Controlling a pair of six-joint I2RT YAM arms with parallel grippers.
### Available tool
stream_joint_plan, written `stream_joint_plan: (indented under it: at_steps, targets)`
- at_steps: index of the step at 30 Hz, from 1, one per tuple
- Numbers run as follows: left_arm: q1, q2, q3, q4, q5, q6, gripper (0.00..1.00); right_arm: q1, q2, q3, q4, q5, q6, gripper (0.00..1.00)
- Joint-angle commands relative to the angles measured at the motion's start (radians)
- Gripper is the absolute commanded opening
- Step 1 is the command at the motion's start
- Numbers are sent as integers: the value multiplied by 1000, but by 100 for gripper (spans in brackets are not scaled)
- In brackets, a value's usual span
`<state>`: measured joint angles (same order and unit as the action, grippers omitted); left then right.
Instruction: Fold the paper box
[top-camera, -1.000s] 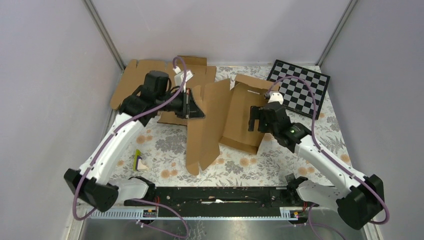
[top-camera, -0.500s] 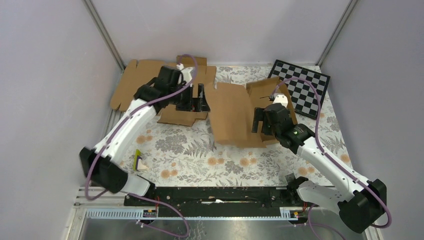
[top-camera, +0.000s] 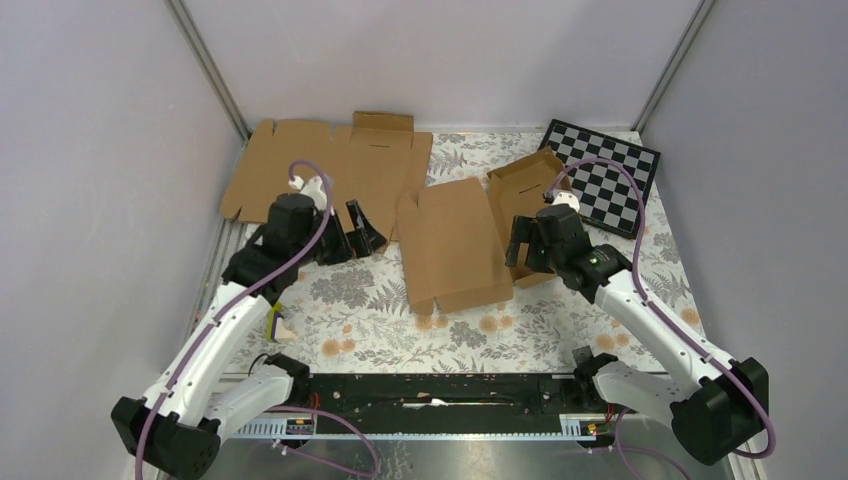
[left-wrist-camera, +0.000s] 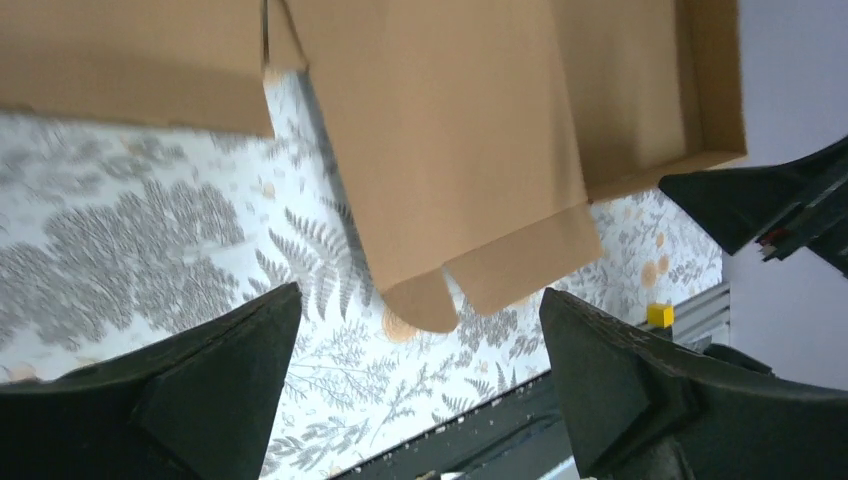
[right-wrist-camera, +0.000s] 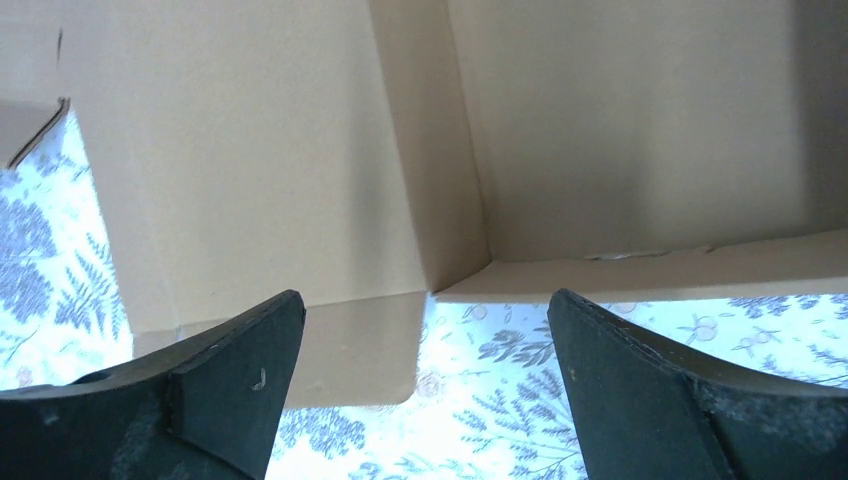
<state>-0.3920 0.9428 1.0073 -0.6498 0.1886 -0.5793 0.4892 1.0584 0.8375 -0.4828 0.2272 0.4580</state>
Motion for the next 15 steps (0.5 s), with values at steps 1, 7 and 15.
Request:
stream_joint_plan:
  at_steps: [1, 7, 15]
  targets:
    - [4, -45, -167, 147, 124, -165, 99, -12, -1, -1, -37, -114, 31, 100]
    - [-1, -98, -414, 374, 234, -325, 97, -152, -24, -11, -54, -203, 86, 100]
    - [-72, -57, -530, 463, 263, -317, 97, -224, 71, 24, -30, 19, 52, 100]
